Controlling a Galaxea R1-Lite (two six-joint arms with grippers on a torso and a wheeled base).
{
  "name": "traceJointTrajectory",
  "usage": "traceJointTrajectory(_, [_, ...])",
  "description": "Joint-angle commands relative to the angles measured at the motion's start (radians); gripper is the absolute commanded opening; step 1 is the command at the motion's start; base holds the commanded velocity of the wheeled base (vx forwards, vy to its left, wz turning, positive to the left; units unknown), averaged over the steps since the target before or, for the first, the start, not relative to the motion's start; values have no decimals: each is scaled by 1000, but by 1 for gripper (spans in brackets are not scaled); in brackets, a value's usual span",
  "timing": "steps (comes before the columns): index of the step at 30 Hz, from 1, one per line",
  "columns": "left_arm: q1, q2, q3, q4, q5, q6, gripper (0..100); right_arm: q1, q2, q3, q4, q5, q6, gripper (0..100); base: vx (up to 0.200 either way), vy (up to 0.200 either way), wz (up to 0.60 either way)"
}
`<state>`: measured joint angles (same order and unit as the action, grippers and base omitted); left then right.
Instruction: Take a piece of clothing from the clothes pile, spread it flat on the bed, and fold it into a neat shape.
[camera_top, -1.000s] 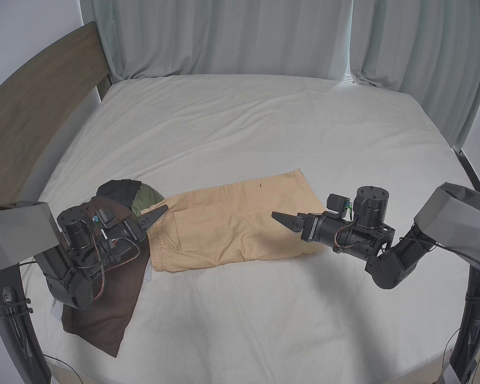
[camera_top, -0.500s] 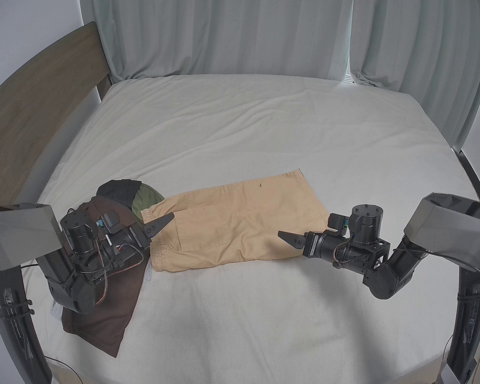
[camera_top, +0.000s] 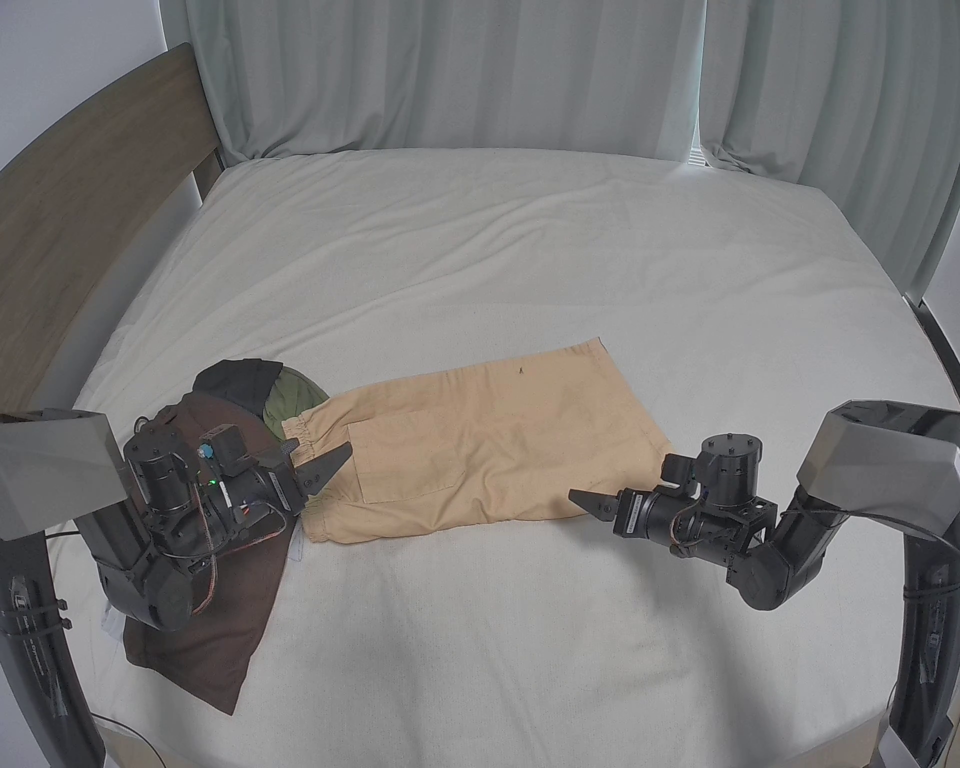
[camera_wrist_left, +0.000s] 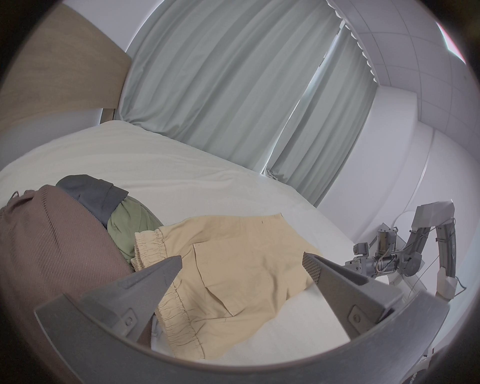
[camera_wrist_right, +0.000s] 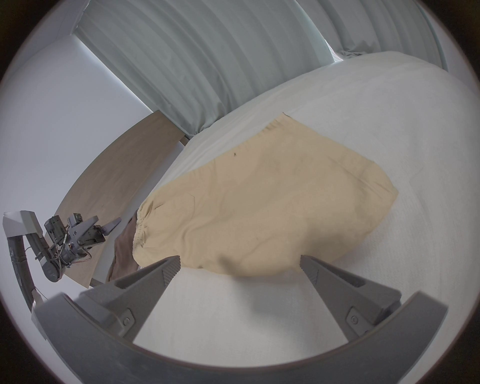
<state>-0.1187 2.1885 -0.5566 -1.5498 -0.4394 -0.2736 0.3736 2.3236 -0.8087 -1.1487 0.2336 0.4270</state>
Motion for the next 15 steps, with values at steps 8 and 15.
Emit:
traceJointTrajectory(8, [1, 4, 1, -1, 2, 4, 100, -19, 99, -1, -48, 0, 1, 100, 0, 0, 0])
traceJointTrajectory(15, [2, 5, 0, -1, 2, 2, 100, -9, 149, -60, -78, -25, 84, 100, 0, 0, 0])
